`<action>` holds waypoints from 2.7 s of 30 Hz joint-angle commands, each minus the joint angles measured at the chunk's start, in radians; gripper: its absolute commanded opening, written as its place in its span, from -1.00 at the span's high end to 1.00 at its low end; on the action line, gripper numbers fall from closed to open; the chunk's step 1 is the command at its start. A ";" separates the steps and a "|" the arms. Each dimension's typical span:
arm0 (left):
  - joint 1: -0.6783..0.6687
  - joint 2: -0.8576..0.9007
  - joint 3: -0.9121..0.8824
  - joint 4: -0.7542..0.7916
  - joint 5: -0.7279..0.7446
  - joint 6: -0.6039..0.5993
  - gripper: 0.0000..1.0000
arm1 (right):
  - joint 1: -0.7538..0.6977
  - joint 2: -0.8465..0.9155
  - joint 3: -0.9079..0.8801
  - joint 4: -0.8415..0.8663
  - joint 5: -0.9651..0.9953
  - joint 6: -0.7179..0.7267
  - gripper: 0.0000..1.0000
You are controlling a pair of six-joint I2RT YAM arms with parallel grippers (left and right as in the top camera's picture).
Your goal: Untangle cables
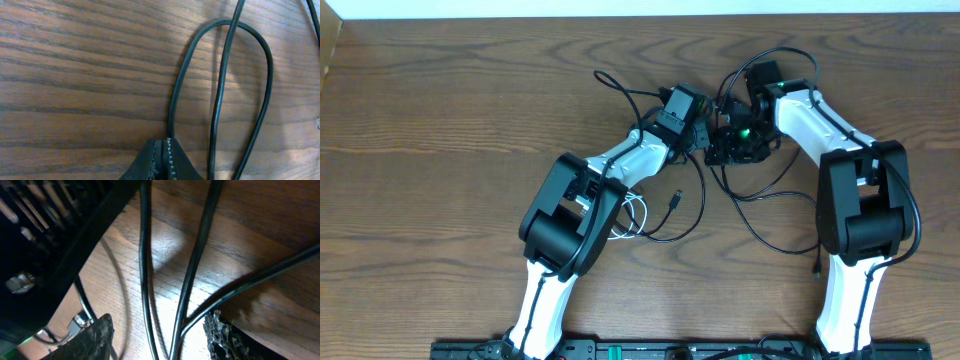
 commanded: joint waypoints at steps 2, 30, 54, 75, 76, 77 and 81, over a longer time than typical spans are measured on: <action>-0.028 0.030 0.000 -0.006 0.066 -0.007 0.85 | 0.041 0.125 -0.066 0.024 0.166 0.061 -0.19; 0.208 -0.019 0.001 0.070 0.466 -0.061 0.85 | 0.061 0.125 -0.066 0.005 0.192 0.061 -0.20; 0.325 -0.019 0.000 0.097 0.466 -0.117 0.85 | 0.153 0.125 -0.182 0.097 0.446 0.137 -0.07; 0.390 -0.528 0.001 -0.294 0.121 0.360 0.85 | 0.099 0.124 -0.280 0.134 0.494 0.320 0.98; 0.390 -0.560 0.001 -0.316 0.100 0.372 0.85 | 0.088 0.124 -0.271 0.127 0.490 0.319 0.98; 0.390 -0.590 0.001 -0.335 0.080 0.382 0.85 | 0.074 0.122 -0.256 0.111 0.483 0.319 0.98; 0.390 -0.684 0.001 -0.399 0.012 0.382 0.84 | 0.017 0.100 -0.172 0.034 0.363 0.225 0.98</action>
